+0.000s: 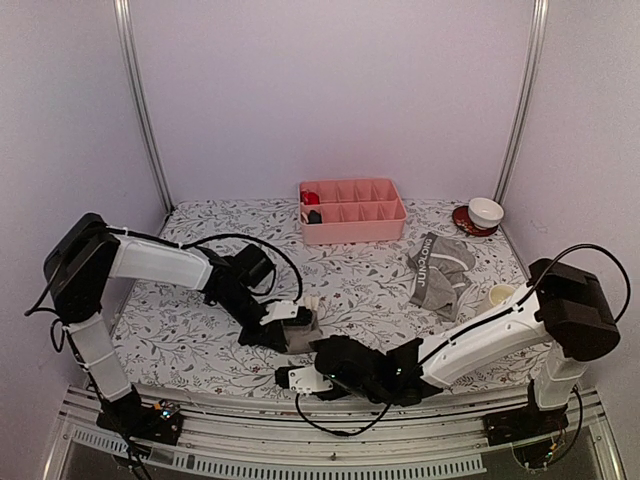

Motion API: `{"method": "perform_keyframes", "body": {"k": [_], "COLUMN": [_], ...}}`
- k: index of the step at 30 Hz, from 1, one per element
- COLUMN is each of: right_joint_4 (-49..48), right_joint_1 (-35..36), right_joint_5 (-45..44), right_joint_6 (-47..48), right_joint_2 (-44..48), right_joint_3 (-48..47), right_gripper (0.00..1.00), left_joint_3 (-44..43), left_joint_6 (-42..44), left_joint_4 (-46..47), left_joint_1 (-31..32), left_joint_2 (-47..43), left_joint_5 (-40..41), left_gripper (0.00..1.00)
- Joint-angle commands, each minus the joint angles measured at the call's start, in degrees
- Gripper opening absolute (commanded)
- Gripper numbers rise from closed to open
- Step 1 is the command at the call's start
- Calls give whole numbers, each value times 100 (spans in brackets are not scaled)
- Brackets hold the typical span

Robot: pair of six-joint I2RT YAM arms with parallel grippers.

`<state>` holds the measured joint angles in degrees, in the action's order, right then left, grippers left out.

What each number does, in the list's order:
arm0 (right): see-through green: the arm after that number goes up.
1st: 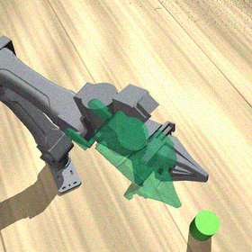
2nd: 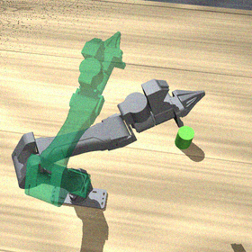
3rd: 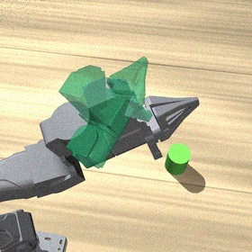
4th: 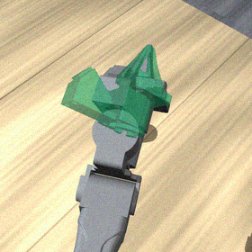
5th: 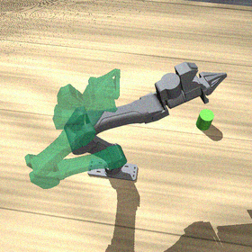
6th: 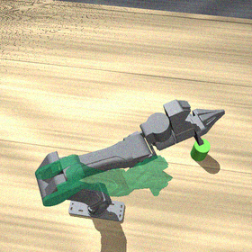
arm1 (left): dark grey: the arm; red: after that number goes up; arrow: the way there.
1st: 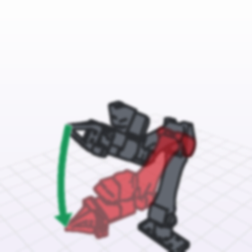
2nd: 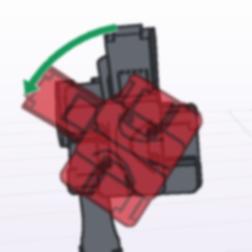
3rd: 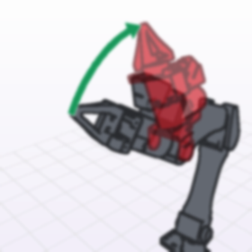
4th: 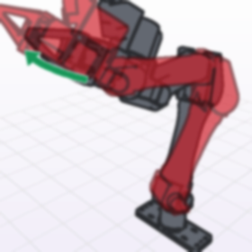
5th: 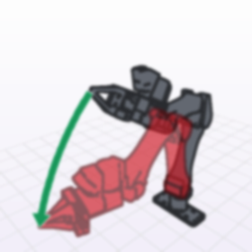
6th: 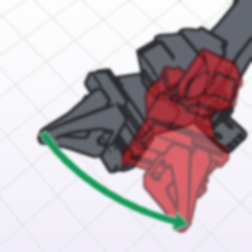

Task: Roll the underwear
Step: Roll the underwear at the center of the board.

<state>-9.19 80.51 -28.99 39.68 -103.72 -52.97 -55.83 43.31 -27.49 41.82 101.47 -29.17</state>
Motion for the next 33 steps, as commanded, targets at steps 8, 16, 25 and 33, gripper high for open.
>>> {"method": "perform_keyframes", "body": {"k": [8,16,25,33], "right_joint_4": [-682,-699,445,2131], "right_joint_1": [-539,-646,-703,-789], "right_joint_5": [-27,-12,400,1414], "right_joint_6": [1334,1480,952,-325], "right_joint_2": [-1237,-1715,-1894,-1894], "right_joint_3": [-957,-1084,-1579,-2264], "right_gripper": [58,50,9,3], "left_joint_3": [-700,-788,-535,229], "left_joint_6": [101,186,193,-63], "left_joint_4": [-1081,-1180,-912,240], "left_joint_1": [-373,-425,-468,-621], "left_joint_2": [608,721,431,-827], "left_joint_5": [-967,-1044,-739,-141], "left_gripper": [0,0,9,47]}}
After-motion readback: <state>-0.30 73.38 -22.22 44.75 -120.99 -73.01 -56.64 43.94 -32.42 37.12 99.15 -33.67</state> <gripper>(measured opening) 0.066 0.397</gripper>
